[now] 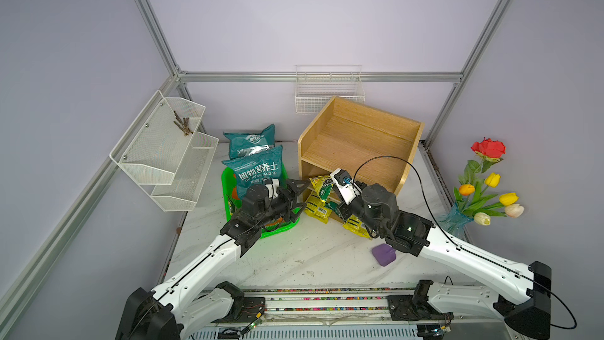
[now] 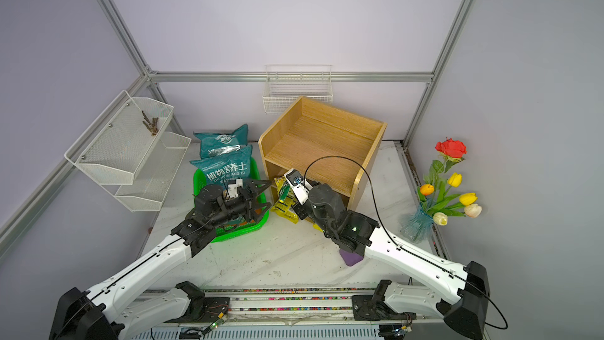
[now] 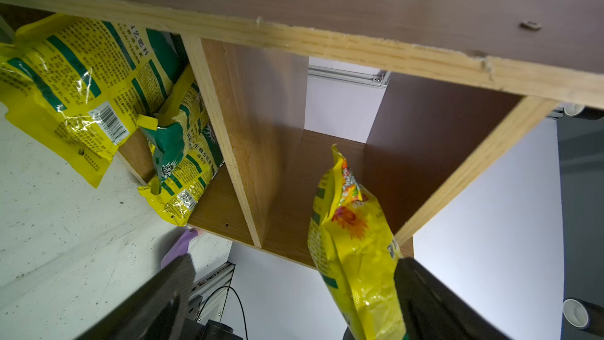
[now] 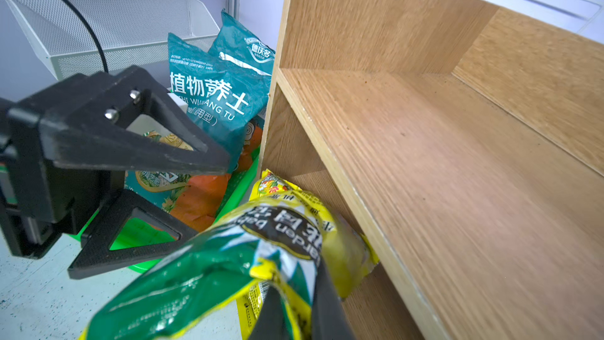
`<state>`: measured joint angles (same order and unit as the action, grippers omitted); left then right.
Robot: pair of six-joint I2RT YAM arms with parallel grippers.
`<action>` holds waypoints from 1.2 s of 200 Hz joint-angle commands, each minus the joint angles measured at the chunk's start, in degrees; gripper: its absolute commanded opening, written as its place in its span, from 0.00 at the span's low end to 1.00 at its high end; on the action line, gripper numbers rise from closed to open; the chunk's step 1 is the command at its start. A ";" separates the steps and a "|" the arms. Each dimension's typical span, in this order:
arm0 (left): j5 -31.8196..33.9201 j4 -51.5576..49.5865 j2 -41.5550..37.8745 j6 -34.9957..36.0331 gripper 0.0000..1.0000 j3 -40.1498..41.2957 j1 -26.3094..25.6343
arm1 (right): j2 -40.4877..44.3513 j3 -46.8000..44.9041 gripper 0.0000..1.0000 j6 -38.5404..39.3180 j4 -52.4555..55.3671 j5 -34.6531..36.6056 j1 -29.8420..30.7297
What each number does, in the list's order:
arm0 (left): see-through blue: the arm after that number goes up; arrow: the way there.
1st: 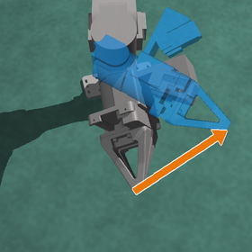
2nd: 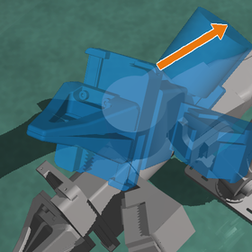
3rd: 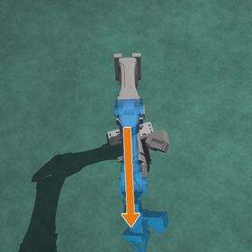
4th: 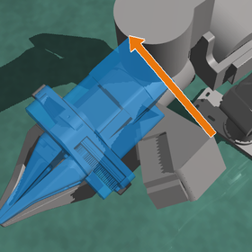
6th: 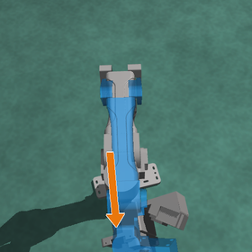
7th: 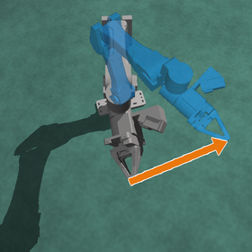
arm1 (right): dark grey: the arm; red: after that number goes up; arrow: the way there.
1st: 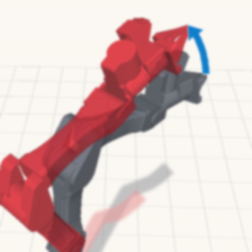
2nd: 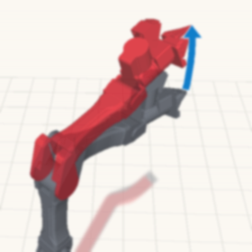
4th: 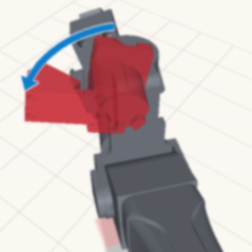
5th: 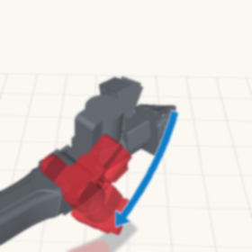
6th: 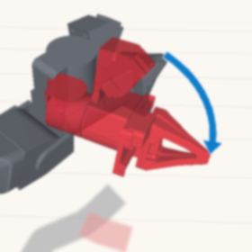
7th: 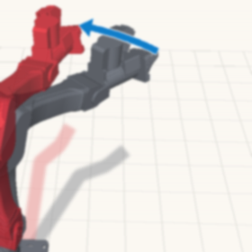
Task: Take down the fertilizer bag from the shelf
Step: Pick up the fertilizer bag from the shelf.
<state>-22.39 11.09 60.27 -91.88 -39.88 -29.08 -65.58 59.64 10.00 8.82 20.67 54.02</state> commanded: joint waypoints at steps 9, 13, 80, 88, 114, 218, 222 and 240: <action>0.04 8.67 1.54 -4.42 1.00 0.03 -0.60 | 0.23 0.13 0.00 -1.09 -6.89 -2.68 0.62; 0.03 10.04 1.92 -5.13 1.00 0.13 -0.70 | 0.00 0.13 0.00 -1.32 -7.03 -2.92 0.75; -2.30 16.84 5.13 -7.50 0.97 -2.39 -1.68 | -0.06 -1.62 0.00 -4.93 -11.33 -6.34 1.69; -2.30 18.05 5.36 -8.00 0.93 -1.93 -1.89 | -0.41 -1.48 0.00 -4.95 -11.55 -6.26 1.70; -2.47 21.55 5.32 -8.40 0.67 -0.73 -2.19 | -1.68 -0.88 0.00 -4.72 -11.07 -6.17 1.70; 4.38 -9.09 -1.94 18.97 0.06 -7.23 2.58 | -1.85 -0.02 0.84 -5.31 -4.49 -2.33 1.70; 6.02 -12.50 -2.90 21.91 0.06 -8.30 2.95 | -1.58 -0.25 0.85 -5.37 -4.24 -1.74 1.70; 16.52 -25.85 -7.00 35.97 0.06 -13.43 3.42 | 0.06 -1.88 0.89 -5.70 -3.86 0.67 1.69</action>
<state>-17.58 5.48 58.72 -78.06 -40.60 -26.63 -68.01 57.84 5.74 4.78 17.39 55.64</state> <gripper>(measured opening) 0.120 0.871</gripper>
